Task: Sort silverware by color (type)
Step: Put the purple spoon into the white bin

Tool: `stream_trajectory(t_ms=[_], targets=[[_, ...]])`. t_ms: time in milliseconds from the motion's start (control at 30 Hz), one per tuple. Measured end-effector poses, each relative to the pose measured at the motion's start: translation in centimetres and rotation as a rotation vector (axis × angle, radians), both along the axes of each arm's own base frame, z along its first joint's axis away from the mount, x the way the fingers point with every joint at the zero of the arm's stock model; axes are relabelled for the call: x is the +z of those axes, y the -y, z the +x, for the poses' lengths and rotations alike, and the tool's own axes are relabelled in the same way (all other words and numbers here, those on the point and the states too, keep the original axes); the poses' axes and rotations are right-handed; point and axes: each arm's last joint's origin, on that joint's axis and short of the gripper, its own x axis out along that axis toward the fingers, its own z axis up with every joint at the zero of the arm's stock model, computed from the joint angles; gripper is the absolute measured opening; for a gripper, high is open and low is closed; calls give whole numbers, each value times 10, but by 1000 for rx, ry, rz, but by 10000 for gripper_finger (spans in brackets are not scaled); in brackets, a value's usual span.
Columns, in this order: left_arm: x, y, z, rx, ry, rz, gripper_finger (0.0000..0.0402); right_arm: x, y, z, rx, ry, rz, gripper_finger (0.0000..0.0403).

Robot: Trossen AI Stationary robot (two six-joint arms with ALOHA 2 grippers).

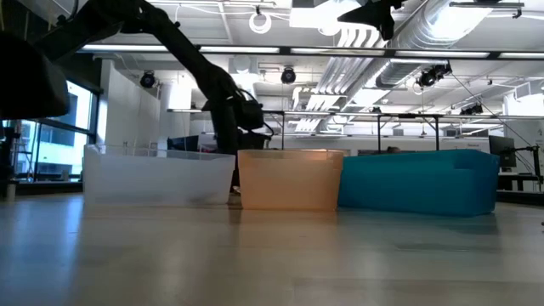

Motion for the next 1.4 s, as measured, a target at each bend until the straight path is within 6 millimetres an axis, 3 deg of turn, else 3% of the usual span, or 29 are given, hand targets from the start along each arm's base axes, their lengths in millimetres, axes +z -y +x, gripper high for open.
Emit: stream_trajectory(t_ms=[167,533,800,967,1400], targets=[[0,0,1,-86,-22,41,121,0,0,0,6,1,4,223],[-5,-8,-3,-86,-14,40,93,0,0,0,7,7,35,223],[-5,-4,0,-165,-20,63,51,-1,0,0,11,3,37,223],[-4,-3,0,-167,-28,57,46,-1,0,0,11,3,37,223],[19,2,-5,-195,-10,77,11,-1,0,0,12,-1,28,223]])
